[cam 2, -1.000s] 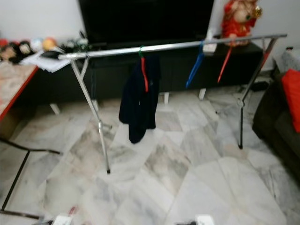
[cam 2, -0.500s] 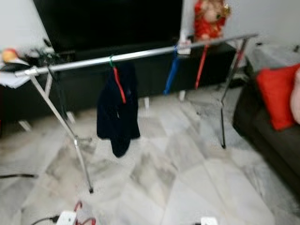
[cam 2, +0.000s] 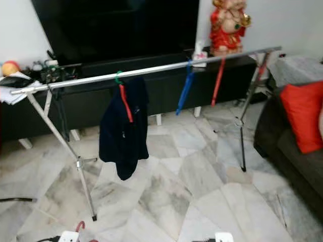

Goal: Hang hanger

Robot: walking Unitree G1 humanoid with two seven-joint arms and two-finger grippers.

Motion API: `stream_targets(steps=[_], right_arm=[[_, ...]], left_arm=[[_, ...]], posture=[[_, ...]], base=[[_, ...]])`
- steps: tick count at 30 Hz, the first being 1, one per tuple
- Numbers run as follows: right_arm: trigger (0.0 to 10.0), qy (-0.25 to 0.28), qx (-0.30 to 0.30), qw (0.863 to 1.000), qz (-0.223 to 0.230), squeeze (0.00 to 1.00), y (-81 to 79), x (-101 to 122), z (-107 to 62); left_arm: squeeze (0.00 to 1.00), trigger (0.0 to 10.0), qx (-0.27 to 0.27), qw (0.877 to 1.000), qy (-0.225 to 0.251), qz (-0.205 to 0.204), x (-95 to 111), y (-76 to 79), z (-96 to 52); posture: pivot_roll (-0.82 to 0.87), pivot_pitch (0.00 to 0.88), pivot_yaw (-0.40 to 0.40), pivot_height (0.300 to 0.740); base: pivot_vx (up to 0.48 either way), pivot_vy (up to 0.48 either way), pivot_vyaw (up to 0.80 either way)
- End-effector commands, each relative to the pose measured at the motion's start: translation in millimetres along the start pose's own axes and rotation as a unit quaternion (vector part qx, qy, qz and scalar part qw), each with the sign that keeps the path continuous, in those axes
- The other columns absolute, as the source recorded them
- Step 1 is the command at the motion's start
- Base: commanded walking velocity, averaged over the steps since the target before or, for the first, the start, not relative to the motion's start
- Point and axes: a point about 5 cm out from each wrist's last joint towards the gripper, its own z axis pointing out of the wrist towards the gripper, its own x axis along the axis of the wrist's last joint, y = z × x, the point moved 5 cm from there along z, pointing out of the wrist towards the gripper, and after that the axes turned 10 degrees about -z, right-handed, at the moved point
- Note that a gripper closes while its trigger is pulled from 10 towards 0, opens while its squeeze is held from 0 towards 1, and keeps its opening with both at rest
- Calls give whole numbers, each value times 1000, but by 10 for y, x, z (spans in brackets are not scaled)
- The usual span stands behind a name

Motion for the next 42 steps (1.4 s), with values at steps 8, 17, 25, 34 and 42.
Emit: stream_targets(steps=[8,17,25,34,42], right_arm=[[10000,4,-8,1000,15,0,86,-56,-13],[10000,14,-7,1000,26,0,88,-39,-16],[10000,23,-2,999,33,0,86,-26,-19],[10000,24,-1,999,26,0,103,-27,-21],[10000,26,3,999,19,0,106,-25,-22]], left_arm=[[0,10000,1,1000,22,21,111,31,8],[0,10000,3,983,182,4,875,-32,-81],[0,10000,-40,955,288,58,1052,42,-282],[0,10000,-31,894,445,38,1350,61,-800],[0,10000,-49,837,544,25,1956,305,-1209]], posture=[[-64,0,3,740],[-59,0,1,740],[-59,0,-1,740],[-48,0,-21,740],[-48,0,-27,740]], base=[[207,0,0],[0,0,0],[0,0,0],[0,0,0],[0,0,0]])
